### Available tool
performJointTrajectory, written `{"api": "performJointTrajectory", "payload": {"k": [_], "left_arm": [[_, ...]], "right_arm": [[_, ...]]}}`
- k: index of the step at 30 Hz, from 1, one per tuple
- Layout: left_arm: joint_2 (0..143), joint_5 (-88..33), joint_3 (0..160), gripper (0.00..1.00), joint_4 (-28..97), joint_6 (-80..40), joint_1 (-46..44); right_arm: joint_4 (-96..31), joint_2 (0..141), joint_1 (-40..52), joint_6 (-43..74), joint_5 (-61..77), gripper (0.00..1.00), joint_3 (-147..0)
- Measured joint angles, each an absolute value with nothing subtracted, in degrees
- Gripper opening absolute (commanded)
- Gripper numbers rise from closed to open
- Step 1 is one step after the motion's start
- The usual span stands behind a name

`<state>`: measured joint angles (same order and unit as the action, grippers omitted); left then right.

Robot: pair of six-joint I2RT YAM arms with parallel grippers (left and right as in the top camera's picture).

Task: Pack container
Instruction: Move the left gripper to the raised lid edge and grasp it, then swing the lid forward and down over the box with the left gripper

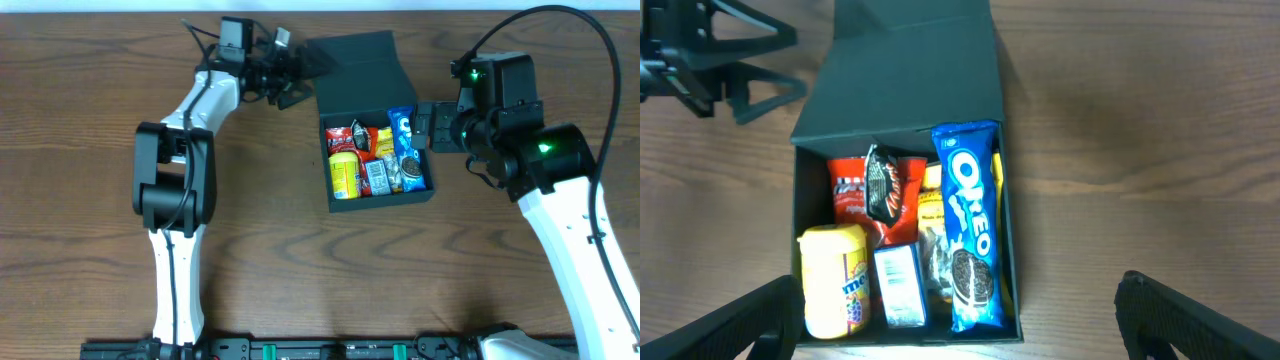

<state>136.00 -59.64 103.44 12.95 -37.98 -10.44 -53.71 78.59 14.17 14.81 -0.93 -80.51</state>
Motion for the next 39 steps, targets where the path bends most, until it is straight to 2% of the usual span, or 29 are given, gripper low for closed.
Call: {"api": "performJointTrajectory", "payload": {"k": [14, 21, 28, 39], "left_arm": [[142.3, -59.4, 103.4, 0.95, 1.6, -44.3, -14.5], [142.4, -60.9, 103.4, 0.95, -7.6, -45.2, -15.5], [142.5, -69.0, 103.4, 0.95, -22.8, -44.1, -15.3], [142.5, -74.3, 106.5, 0.96, -23.0, -43.4, -15.2]], "right_arm": [[-54.0, 78.6, 14.2, 14.8, -1.1, 0.99, -80.5], [-54.0, 78.6, 14.2, 14.8, -1.4, 0.99, -80.5], [-53.3, 78.0, 13.2, 14.6, -3.9, 0.99, -80.5], [-54.9, 67.5, 7.3, 14.6, -5.0, 0.99, -80.5]]}}
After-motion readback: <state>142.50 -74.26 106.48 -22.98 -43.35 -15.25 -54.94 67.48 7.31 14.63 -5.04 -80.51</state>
